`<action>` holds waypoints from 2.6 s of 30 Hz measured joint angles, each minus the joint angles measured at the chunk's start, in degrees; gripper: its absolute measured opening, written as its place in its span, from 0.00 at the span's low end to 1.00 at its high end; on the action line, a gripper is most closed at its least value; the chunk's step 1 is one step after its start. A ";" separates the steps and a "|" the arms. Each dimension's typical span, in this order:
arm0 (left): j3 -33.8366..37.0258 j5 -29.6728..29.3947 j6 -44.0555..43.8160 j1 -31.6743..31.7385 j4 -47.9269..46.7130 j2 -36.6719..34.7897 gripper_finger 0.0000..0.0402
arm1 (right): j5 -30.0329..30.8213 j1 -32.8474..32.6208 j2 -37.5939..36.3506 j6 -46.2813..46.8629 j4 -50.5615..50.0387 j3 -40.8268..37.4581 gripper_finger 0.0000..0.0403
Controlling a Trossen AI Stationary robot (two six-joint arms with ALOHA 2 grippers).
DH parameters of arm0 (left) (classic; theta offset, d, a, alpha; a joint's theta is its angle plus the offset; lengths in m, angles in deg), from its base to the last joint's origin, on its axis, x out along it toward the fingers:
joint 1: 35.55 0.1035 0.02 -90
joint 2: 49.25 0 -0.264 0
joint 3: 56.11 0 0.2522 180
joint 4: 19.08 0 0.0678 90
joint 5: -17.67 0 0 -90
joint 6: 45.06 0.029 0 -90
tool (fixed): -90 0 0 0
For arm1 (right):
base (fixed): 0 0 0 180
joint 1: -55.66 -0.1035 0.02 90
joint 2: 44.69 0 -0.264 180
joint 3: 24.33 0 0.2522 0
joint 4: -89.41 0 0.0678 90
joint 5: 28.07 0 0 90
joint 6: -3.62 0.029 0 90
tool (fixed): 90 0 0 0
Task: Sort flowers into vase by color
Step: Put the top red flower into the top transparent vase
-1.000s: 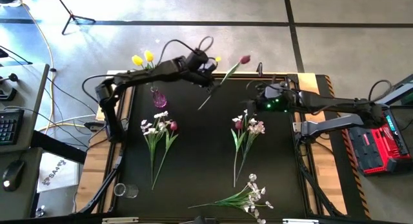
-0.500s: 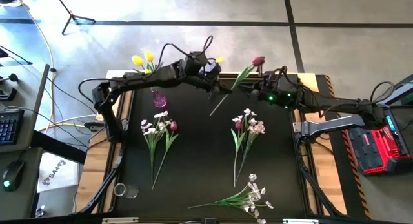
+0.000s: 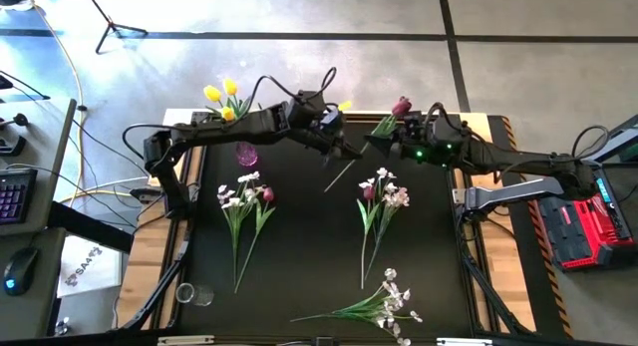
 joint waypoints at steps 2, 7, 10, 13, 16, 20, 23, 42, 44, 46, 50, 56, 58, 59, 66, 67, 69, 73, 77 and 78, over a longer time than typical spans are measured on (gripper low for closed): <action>-0.05 -1.32 -0.90 0.00 -1.41 0.00 0.03 | -0.08 0.00 0.00 -0.19 -0.54 0.00 0.03; -0.02 -1.46 0.56 0.00 -8.46 0.11 0.16 | 2.57 0.00 -0.03 -0.29 -10.34 1.06 0.01; -0.02 -2.31 1.13 0.01 -12.53 0.09 0.25 | 7.35 0.02 0.00 0.12 -20.48 3.28 0.01; -0.02 -5.46 2.40 -0.08 -15.75 0.09 0.31 | 12.29 0.02 0.00 0.21 -29.70 6.03 0.01; -0.02 -8.60 3.38 -0.17 -17.05 0.09 0.33 | 16.48 0.02 0.00 -0.18 -35.68 8.91 0.00; 0.00 -9.15 3.94 -0.17 -17.13 0.09 0.33 | 22.12 0.02 -0.02 -0.36 -41.79 12.87 0.00; 0.00 -10.02 3.95 -0.17 -17.17 0.09 0.33 | 26.41 0.06 -0.02 -0.25 -45.55 15.39 0.00; 0.00 -11.65 5.33 -0.35 -19.39 0.04 0.33 | 39.97 9.86 0.01 3.64 -59.32 23.04 0.00; 0.00 -11.62 5.33 -0.35 -19.38 0.04 0.33 | 40.21 11.46 0.09 6.37 -62.33 23.04 0.00; 0.00 -11.62 5.33 -0.35 -19.39 0.04 0.33 | 40.43 12.83 0.11 7.41 -64.36 23.04 0.00; 0.00 -11.62 5.26 -0.35 -19.39 0.04 0.33 | 42.30 14.91 0.17 6.41 -64.68 23.04 0.00; 0.00 -11.61 4.94 -0.35 -19.59 0.04 0.33 | 45.86 15.85 -0.41 2.55 -59.50 23.04 0.00; 0.00 -11.61 4.80 -0.41 -19.80 0.04 0.33 | 46.55 15.82 -0.74 1.29 -58.19 23.04 0.00; 0.00 -11.61 4.78 -0.51 -20.14 0.04 0.33 | 47.22 15.84 -0.86 0.95 -58.10 23.04 0.00; 0.00 -11.63 4.82 -0.96 -20.55 0.02 0.33 | 50.43 18.08 -0.71 -0.14 -58.93 23.02 0.00; 0.00 -11.65 4.82 -0.96 -20.57 0.04 0.33 | 50.02 18.80 -0.42 -0.15 -59.06 23.02 0.00; 0.00 -11.66 4.82 -0.94 -20.55 0.02 0.33 | 48.61 20.35 0.00 -0.10 -59.09 22.99 0.00; 0.00 -11.69 4.84 -0.90 -20.57 0.02 0.33 | 44.51 22.96 0.30 1.67 -59.25 22.97 0.00; 0.00 -11.70 4.84 -0.92 -20.57 0.02 0.33 | 43.22 23.67 0.46 1.77 -59.48 22.97 0.00; 0.00 -11.70 4.84 -0.92 -20.59 0.02 0.33 | 43.24 23.68 0.46 2.28 -59.82 22.97 0.00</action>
